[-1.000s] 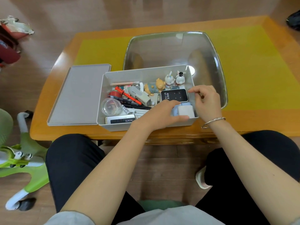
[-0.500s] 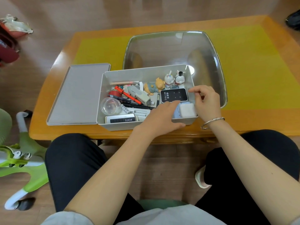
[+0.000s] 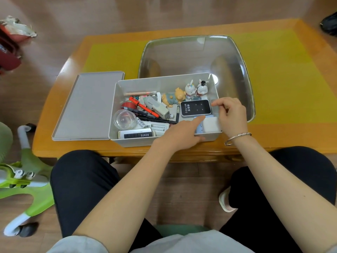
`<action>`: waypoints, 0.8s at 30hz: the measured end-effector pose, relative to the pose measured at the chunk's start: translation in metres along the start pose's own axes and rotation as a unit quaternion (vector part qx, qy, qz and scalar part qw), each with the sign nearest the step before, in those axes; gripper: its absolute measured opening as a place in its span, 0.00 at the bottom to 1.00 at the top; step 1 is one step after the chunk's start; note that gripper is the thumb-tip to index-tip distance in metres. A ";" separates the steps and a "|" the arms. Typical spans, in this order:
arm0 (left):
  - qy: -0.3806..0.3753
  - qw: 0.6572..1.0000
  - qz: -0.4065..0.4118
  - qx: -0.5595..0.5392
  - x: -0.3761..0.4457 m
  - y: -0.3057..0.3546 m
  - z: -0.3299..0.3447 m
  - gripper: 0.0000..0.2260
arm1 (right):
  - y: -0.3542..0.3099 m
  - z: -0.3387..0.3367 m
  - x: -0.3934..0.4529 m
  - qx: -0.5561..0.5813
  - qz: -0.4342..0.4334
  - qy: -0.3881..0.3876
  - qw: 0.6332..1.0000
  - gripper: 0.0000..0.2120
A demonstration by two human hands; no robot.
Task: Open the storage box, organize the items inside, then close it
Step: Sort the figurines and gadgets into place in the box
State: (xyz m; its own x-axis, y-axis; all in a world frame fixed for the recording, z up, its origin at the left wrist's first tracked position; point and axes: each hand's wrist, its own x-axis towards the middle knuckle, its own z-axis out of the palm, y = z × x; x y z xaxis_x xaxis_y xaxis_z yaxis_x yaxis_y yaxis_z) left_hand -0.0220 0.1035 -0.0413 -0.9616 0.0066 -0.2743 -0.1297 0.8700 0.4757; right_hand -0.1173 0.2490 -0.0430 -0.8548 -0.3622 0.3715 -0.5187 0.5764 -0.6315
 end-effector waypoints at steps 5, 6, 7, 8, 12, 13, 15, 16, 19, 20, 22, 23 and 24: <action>0.016 0.998 0.011 0.052 -0.003 0.002 0.000 0.32 | -0.005 -0.002 0.001 -0.021 -0.020 -0.008 1.000 0.14; 0.031 0.997 0.015 0.070 -0.005 0.004 0.002 0.32 | -0.006 -0.003 0.001 -0.032 -0.035 -0.008 0.999 0.14; 0.048 0.995 0.016 0.084 -0.007 0.005 0.003 0.32 | -0.007 -0.005 0.002 -0.049 -0.049 -0.010 0.998 0.15; 0.064 0.993 0.015 0.094 -0.008 0.006 0.005 0.31 | -0.008 -0.005 0.002 -0.067 -0.059 -0.016 0.996 0.16; 0.092 0.988 0.016 0.124 -0.014 0.007 0.008 0.27 | -0.020 0.000 0.000 -0.125 -0.081 -0.077 0.986 0.18; 0.092 0.987 0.018 0.128 -0.015 0.006 0.008 0.27 | -0.022 0.002 0.001 -0.146 -0.079 -0.102 0.981 0.19; 0.091 0.986 0.020 0.135 -0.016 0.005 0.007 0.27 | -0.025 0.004 0.005 -0.200 -0.054 -0.165 0.964 0.20; 0.089 0.986 0.017 0.138 -0.016 0.005 0.006 0.27 | -0.026 0.003 0.008 -0.223 -0.040 -0.193 0.955 0.20; 0.090 0.985 0.012 0.149 -0.017 0.005 0.007 0.23 | -0.031 0.000 0.014 -0.288 -0.037 -0.243 0.925 0.21; 0.090 0.984 0.014 0.153 -0.018 0.006 0.008 0.21 | -0.033 0.000 0.015 -0.313 -0.039 -0.259 0.913 0.21; 0.086 0.983 0.017 0.161 -0.019 0.006 0.008 0.20 | -0.038 0.002 0.016 -0.350 -0.037 -0.283 0.892 0.19; 0.084 0.982 0.018 0.165 -0.019 0.006 0.008 0.19 | -0.040 0.003 0.016 -0.361 -0.035 -0.287 0.887 0.19; 0.081 0.982 0.019 0.170 -0.019 0.006 0.007 0.20 | -0.042 0.004 0.016 -0.367 -0.033 -0.289 0.883 0.19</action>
State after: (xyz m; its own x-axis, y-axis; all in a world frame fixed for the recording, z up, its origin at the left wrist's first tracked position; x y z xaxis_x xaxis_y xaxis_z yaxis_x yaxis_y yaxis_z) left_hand -0.0024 0.1119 -0.0396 -0.9936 -0.0115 -0.1120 -0.0305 0.9850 0.1697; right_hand -0.1092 0.2165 -0.0130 -0.7818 -0.6045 -0.1527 -0.6187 0.7826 0.0693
